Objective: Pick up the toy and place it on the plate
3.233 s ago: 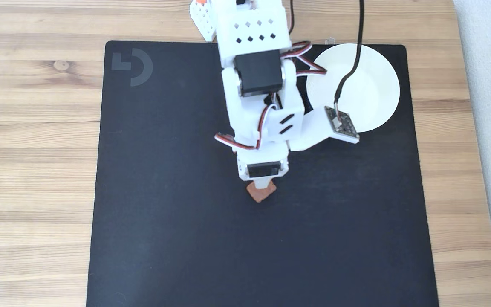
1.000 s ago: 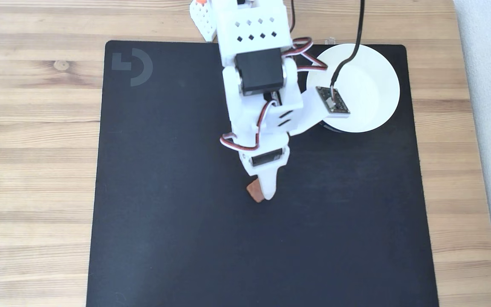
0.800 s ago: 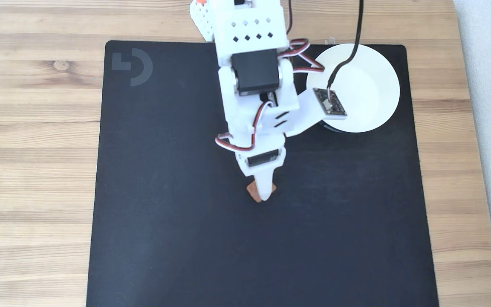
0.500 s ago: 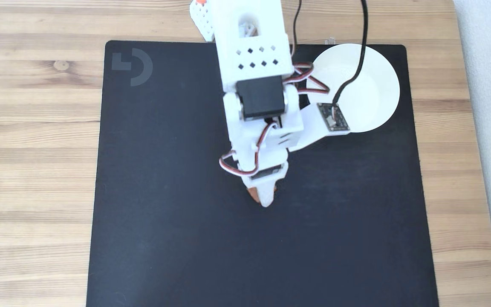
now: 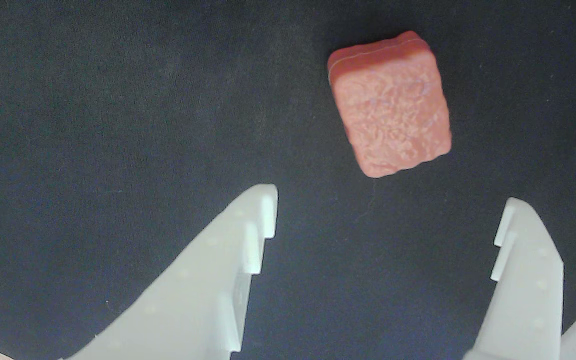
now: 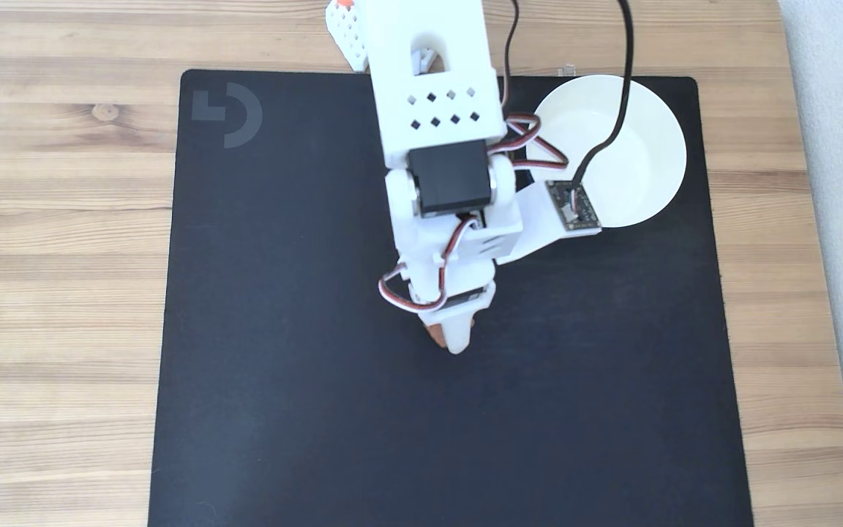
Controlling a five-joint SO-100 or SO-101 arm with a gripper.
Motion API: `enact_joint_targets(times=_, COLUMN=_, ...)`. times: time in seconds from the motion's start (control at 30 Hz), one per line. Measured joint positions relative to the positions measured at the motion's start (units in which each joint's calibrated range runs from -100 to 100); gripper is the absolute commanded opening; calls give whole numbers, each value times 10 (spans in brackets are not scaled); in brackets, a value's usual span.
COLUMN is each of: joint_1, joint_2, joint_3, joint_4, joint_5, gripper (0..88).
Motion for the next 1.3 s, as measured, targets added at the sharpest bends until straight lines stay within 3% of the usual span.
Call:
enact_joint_targets(times=0.4, joint_1=0, joint_2=45, joint_3=-8, joint_4=0, joint_5=1, gripper=304)
enact_joint_targets(times=0.77, joint_1=0, joint_2=47, joint_3=-23, joint_4=1, joint_5=91, gripper=304)
enact_joint_targets(times=1.3, joint_1=0, joint_2=48, joint_3=-23, joint_4=0, joint_5=96, gripper=304)
